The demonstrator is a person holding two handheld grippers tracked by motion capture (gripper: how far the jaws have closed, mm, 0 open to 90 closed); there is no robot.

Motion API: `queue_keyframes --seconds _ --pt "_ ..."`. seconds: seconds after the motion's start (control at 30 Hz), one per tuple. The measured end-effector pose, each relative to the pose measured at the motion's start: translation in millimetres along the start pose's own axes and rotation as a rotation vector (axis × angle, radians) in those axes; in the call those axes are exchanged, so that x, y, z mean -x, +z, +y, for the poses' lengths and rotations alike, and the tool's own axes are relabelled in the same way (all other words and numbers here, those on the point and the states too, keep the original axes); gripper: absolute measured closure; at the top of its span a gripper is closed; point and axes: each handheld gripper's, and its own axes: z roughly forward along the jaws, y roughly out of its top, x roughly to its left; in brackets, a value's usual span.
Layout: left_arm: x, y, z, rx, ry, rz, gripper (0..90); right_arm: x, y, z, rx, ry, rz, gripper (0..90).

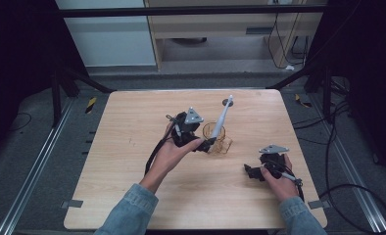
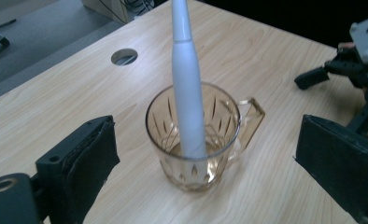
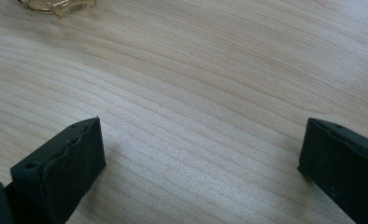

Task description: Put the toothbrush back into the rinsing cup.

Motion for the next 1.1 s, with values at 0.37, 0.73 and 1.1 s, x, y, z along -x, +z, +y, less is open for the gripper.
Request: queue_keyframes --seconds 0.37,0.73,1.1 --pt "-9.7 -14.8 -31.5 -0.017 -0.007 0.033 4.1 -0.1 -0.1 0.0 -0.001 0.002 0.000 0.4" --pt "-22.6 -30.9 -69.4 -0.065 -0.030 0.083 4.2 0.0 0.0 0.0 0.000 0.000 0.000 0.4" --pt "-46.3 -40.7 -122.7 -0.170 -0.092 0.151 4.7 -0.1 0.0 0.0 0.000 0.001 0.001 0.4"
